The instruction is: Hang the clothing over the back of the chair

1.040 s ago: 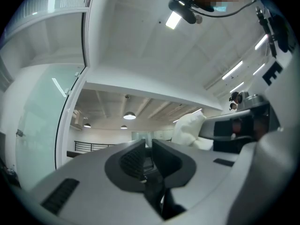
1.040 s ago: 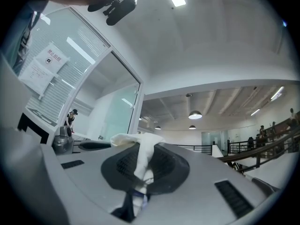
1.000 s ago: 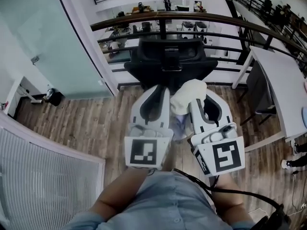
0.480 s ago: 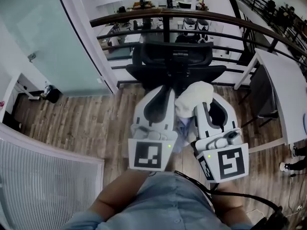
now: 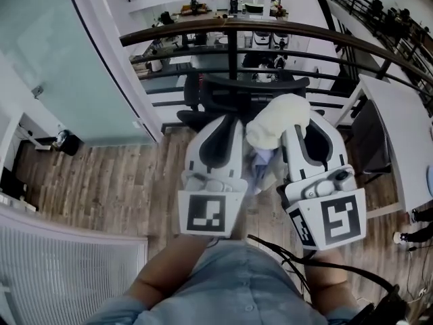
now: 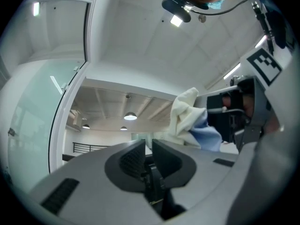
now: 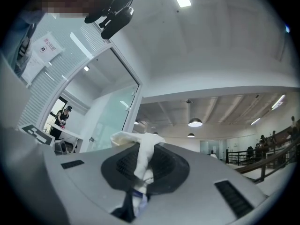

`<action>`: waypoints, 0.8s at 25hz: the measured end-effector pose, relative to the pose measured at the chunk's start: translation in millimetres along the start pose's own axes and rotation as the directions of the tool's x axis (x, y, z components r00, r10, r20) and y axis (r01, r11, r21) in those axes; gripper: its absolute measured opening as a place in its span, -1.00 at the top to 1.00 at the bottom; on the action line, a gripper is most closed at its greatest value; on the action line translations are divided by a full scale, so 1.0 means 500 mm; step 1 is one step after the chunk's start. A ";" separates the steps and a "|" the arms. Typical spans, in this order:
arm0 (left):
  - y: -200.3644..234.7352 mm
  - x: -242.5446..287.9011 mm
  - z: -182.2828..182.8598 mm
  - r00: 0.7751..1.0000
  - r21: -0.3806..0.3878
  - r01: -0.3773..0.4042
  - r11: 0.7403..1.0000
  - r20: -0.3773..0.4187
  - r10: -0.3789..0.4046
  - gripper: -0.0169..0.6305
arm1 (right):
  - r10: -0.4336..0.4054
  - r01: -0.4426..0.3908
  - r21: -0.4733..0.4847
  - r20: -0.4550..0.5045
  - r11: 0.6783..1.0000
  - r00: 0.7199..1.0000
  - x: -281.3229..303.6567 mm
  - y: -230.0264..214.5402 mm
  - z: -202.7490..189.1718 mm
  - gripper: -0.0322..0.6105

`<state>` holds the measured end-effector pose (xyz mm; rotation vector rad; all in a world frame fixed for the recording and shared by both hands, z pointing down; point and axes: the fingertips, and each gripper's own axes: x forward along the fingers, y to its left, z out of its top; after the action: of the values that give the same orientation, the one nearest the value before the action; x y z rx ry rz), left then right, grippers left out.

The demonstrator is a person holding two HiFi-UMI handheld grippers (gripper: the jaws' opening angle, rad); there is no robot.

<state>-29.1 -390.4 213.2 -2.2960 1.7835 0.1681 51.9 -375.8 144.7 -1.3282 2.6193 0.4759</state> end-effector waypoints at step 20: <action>0.176 0.154 -0.024 0.999 -0.062 -0.039 0.997 -0.004 0.039 0.79 | -0.018 -0.004 -0.147 -0.147 0.989 0.989 0.360 -0.162 0.009 0.82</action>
<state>-95.4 -486.2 197.8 -2.3059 1.8502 0.2303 11.1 -554.7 72.3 -1.4703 2.7440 0.6024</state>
